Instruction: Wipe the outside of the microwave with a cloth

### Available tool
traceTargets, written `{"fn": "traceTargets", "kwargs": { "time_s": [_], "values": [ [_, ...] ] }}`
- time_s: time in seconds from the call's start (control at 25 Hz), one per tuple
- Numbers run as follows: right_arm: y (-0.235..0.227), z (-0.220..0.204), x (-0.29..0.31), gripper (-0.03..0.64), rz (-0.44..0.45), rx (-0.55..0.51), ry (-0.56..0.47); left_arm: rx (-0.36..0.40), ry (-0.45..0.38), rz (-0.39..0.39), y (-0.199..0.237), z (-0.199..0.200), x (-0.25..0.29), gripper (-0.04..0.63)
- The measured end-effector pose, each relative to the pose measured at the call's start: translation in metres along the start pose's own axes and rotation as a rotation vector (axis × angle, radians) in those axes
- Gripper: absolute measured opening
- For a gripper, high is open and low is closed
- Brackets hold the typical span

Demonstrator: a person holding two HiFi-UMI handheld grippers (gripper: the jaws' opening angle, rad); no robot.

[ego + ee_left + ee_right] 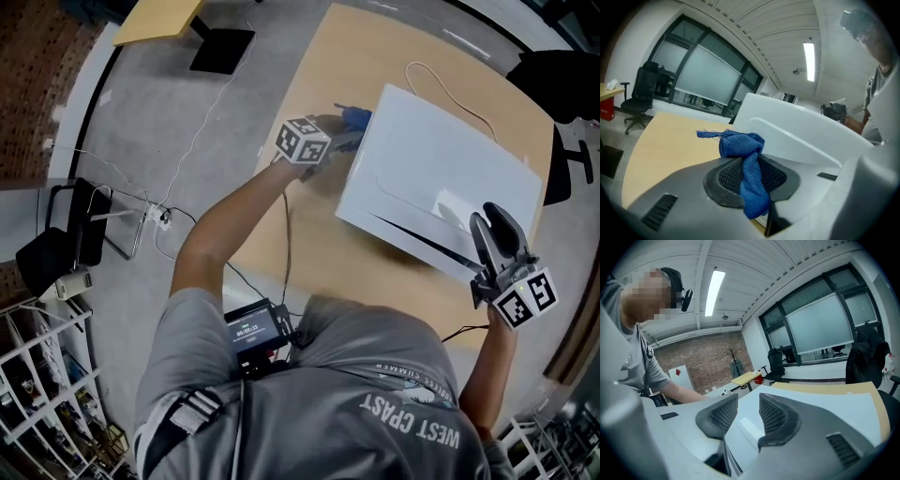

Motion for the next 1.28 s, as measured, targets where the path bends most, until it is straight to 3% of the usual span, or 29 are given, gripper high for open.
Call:
{"fn": "traceTargets", "kwargs": {
  "time_s": [0.28,0.48,1.0,1.28],
  "values": [
    [0.003,0.012,-0.013,0.15,0.036,-0.015,-0.08,-0.011,0.004,-0.023,-0.071,-0.066,-0.066,0.081],
    [0.003,0.015,-0.018,0.149,0.056,-0.028,-0.102,0.02,0.016,-0.047,-0.104,-0.087,-0.091,0.078],
    [0.014,0.023,-0.031,0.147,0.029,-0.08,-0.133,0.048,0.045,-0.046,-0.119,-0.105,-0.107,0.078],
    [0.023,0.032,-0.045,0.049,-0.046,-0.194,-0.155,0.066,0.085,-0.026,-0.124,-0.126,-0.113,0.078]
  ]
}}
Point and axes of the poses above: the fingertips, and each gripper's own axes: x forward along the fingers, y to its left, z out of its top, the point moved 10 cm from there along -x, backward along the fingers, and after that the axes turned 12 degrees about -x, right-handed, at the moved point
